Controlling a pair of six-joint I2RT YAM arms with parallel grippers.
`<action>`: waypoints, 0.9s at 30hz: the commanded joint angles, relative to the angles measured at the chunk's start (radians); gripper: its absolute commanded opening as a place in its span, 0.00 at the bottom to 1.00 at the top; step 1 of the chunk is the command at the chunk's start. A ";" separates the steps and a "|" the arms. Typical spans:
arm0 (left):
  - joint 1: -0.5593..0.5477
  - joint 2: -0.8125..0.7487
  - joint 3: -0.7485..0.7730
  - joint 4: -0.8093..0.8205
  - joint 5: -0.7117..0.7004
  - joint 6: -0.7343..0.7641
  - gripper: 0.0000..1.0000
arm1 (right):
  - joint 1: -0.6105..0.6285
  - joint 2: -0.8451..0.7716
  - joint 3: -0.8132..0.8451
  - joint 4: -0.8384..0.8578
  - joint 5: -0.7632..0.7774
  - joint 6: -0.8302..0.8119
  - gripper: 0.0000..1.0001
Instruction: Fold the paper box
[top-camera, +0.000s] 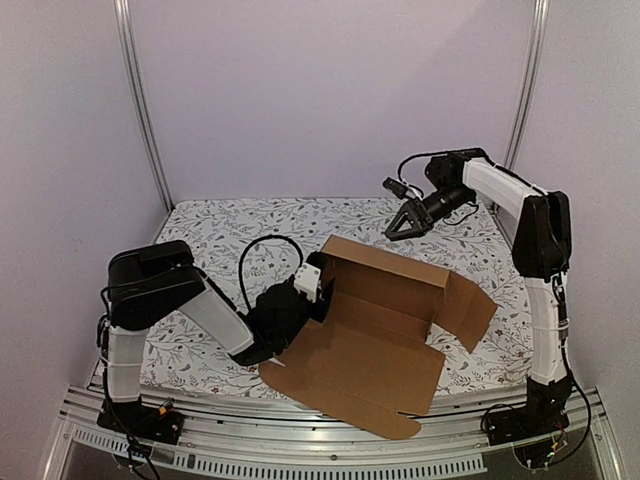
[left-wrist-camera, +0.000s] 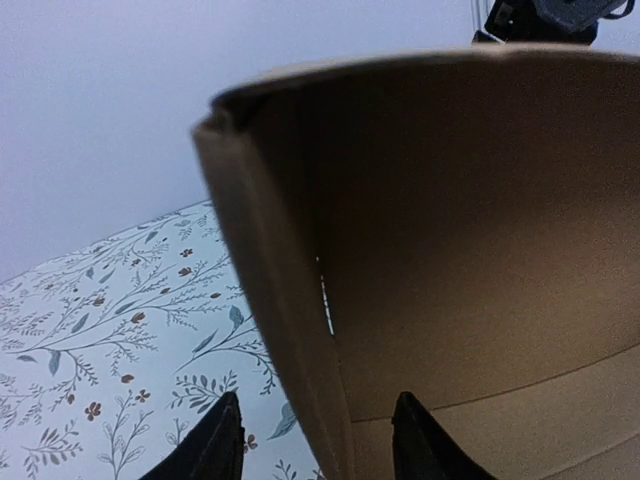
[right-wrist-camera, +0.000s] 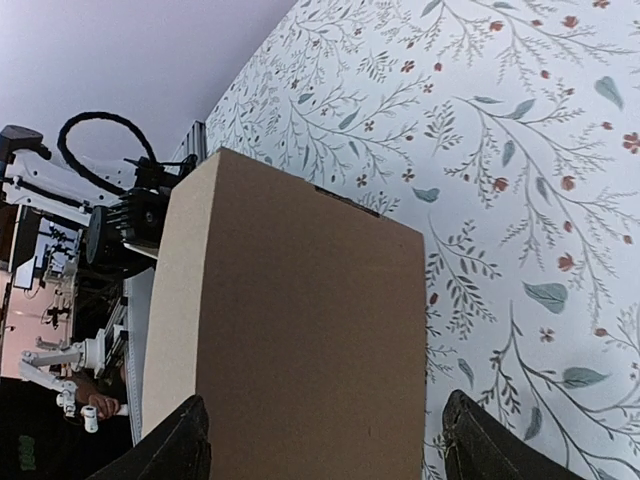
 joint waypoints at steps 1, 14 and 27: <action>-0.006 -0.116 -0.066 -0.011 0.089 0.025 0.54 | -0.103 -0.134 -0.016 -0.261 0.095 0.006 0.79; -0.009 -0.685 0.040 -0.886 0.443 0.027 0.65 | -0.328 -0.535 -0.577 -0.064 0.392 -0.036 0.78; 0.068 -0.239 0.795 -1.525 0.550 0.054 0.67 | -0.411 -0.822 -0.990 0.129 0.698 0.031 0.75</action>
